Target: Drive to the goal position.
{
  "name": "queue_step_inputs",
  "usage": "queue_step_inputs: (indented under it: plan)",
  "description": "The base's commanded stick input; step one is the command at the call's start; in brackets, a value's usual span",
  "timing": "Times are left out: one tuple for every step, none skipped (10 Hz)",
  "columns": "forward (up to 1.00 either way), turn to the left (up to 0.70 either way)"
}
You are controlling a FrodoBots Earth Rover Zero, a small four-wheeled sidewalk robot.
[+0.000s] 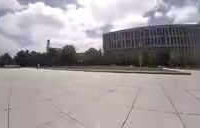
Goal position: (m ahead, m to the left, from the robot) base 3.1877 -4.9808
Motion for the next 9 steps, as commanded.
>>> queue_step_inputs:
  plan:
    - [0.33, -0.63]
    - [0.0, -0.78]
    - [0.0, -0.78]
    - [0.0, -0.78]
    - [0.0, -0.78]
    - [0.0, -0.78]
    - [0.0, -0.78]
    - [0.0, -0.79]
    - [0.0, -0.78]
